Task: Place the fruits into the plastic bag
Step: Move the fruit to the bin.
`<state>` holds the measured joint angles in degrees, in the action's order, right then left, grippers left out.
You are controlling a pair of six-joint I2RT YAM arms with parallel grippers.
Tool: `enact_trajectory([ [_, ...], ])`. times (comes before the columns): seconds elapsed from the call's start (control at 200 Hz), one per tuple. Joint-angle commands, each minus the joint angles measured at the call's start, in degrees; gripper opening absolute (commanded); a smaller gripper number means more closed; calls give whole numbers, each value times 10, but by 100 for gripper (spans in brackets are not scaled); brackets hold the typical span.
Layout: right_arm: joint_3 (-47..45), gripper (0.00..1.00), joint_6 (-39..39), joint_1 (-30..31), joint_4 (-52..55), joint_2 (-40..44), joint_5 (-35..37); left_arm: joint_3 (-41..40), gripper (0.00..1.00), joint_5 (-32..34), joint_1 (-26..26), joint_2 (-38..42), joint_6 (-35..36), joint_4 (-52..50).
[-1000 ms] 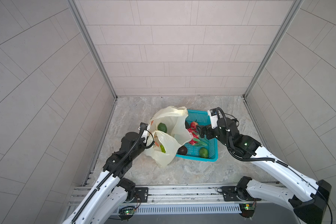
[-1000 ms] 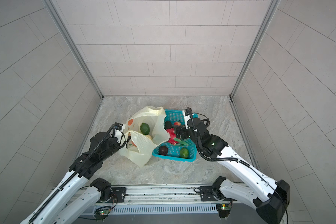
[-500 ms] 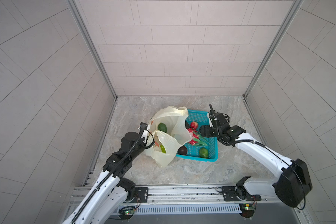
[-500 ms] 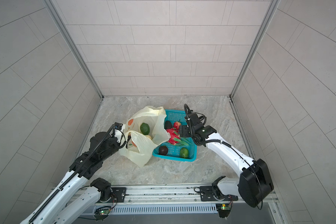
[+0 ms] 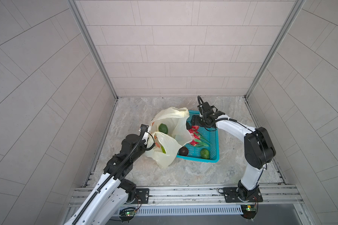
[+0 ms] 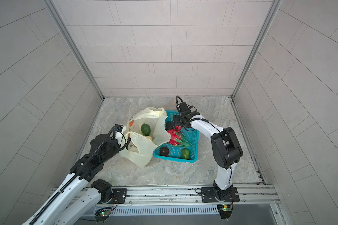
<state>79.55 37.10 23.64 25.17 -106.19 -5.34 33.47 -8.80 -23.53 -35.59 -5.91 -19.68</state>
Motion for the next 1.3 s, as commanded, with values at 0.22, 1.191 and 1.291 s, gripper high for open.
enact_trajectory([
  [0.22,45,80,45,-22,35,-82,-32,-9,0,2,3,8,9,19],
  [1.191,-38,59,119,-32,-11,-56,26,-16,0,0,4,-2,9,31],
  [1.291,-40,59,118,-34,-7,-53,31,-17,0,-1,3,-1,10,31],
])
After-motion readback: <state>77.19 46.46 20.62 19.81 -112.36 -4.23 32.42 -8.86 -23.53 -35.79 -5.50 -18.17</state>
